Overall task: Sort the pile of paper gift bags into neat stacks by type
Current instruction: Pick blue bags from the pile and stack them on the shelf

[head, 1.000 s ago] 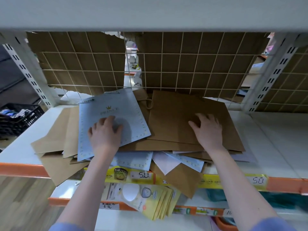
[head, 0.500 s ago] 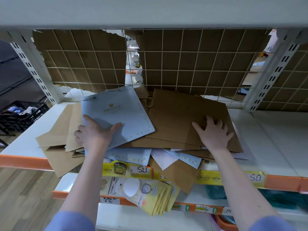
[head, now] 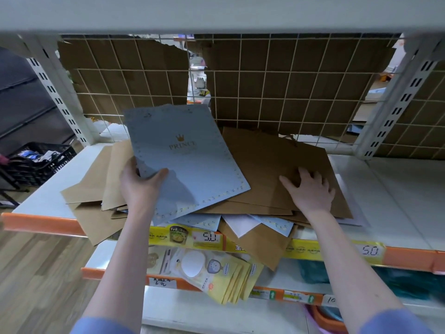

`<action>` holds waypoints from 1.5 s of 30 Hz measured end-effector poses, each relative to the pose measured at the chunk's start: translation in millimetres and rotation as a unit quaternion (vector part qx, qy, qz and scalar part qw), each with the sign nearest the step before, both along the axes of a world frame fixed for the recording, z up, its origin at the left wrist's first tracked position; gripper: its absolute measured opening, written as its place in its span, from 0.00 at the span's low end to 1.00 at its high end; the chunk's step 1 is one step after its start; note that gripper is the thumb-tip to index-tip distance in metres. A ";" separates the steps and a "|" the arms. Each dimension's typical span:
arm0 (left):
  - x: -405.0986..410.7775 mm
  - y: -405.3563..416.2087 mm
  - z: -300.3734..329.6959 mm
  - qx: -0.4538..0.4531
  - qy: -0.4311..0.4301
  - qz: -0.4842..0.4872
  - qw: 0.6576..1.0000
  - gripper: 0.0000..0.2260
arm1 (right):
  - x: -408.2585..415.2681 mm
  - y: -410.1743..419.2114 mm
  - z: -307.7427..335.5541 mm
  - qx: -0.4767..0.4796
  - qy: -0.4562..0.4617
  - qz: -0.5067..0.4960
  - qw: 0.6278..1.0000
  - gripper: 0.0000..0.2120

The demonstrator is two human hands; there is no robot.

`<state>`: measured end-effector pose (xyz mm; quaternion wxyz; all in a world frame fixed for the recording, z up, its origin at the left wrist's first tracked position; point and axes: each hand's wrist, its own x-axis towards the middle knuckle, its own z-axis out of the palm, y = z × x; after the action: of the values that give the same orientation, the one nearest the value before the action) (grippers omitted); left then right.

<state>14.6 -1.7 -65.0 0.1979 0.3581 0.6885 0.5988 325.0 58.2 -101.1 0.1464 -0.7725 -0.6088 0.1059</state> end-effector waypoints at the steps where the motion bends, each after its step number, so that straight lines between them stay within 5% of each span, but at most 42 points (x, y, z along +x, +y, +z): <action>1: 0.7 0.6 0.2 -0.005 0.006 -0.002 1.000 0.25 | 1.6 -0.5 0.9 0.001 0.007 0.008 1.000 0.33; 8: 11.4 7.9 -6.2 -0.040 -0.041 -0.108 0.993 0.28 | 22.5 -2.6 4.1 0.035 0.053 0.014 0.998 0.31; 16: 32.0 17.6 -8.7 -0.087 -0.010 -0.137 0.987 0.27 | 60.3 3.4 -10.8 -0.016 0.094 -0.116 0.989 0.63; 21: 42.9 22.3 -2.9 -0.106 0.014 -0.131 0.986 0.30 | 59.7 1.4 6.7 0.031 0.065 -0.127 0.989 0.43; 26: 50.0 26.8 -2.9 -0.100 0.008 -0.124 0.987 0.24 | 77.2 -1.4 16.7 0.051 0.346 -0.100 0.931 0.16; 30: 64.6 25.5 3.0 -0.088 -0.002 -0.116 0.989 0.14 | 88.1 -1.4 10.0 0.101 0.460 -0.121 0.874 0.17; 38: 90.8 12.6 2.6 -0.052 -0.052 -0.098 0.992 0.15 | 112.2 -5.7 28.5 0.176 0.375 -0.115 0.903 0.14; 45: 103.0 3.8 5.5 -0.033 -0.076 -0.098 0.992 0.14 | 126.1 -15.7 35.3 0.169 0.455 -0.127 0.865 0.09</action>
<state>117.6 2.1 -59.5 0.3187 0.3704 0.6527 0.5789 451.0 42.5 -65.7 0.5479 -0.6725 -0.3800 0.3213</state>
